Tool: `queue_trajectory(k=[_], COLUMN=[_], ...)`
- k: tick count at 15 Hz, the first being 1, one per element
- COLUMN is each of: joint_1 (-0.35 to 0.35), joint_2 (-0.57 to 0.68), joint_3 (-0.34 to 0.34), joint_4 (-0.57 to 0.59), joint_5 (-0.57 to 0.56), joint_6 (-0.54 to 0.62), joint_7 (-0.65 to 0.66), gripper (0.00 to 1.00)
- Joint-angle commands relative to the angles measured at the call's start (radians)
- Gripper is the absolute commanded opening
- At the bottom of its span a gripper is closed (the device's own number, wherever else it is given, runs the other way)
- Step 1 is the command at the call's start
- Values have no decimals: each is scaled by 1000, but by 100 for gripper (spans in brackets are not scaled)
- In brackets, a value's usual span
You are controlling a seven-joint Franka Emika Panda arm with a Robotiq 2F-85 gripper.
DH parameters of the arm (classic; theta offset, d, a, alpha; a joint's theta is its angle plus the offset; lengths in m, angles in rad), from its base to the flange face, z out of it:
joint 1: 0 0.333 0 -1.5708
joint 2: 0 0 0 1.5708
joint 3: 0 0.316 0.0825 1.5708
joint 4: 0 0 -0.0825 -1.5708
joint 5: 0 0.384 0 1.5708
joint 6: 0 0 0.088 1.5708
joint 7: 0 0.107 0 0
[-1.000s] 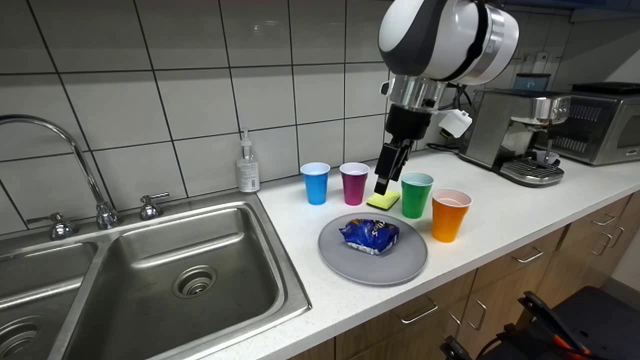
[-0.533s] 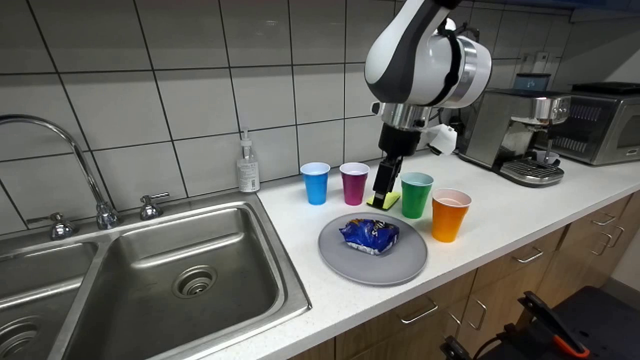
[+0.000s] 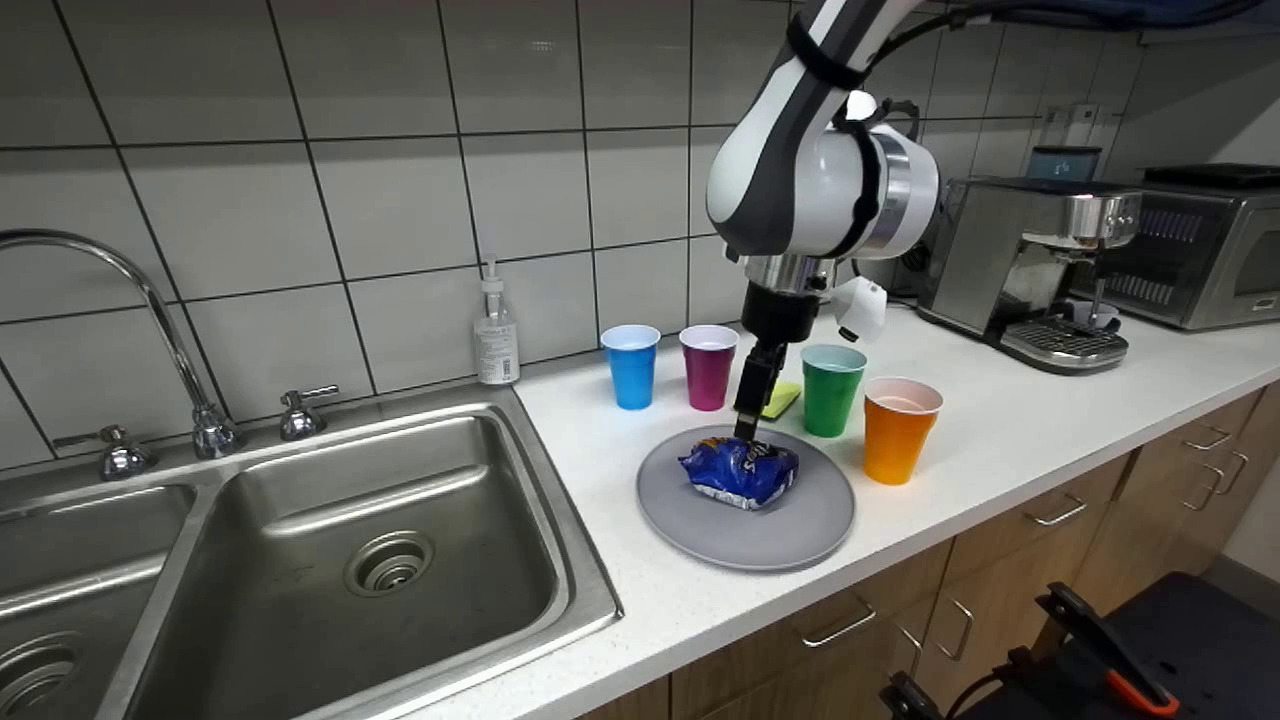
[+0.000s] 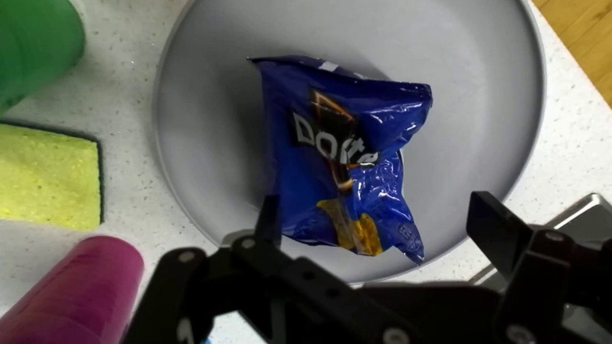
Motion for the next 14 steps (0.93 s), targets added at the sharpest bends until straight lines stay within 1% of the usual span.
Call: queue_trajectory(k=[1,6,7,8,9,10,14], joint_1=[-56,-86,-90,-95,-99,-103,-115], joint_2=[53,83,85,88,90,91,90], joint_3=[59,91,94,98,101,102,108], joint_4=[35,47,50,53,56,58,57], joint_5=[-6,-29,-31,-32,-33,-32,-37], joint_6=[49,75,75,75,75,75,75], joint_7=[-9,11,11,12,13,13,12], gripper=[100,100,90,72,66,56,27])
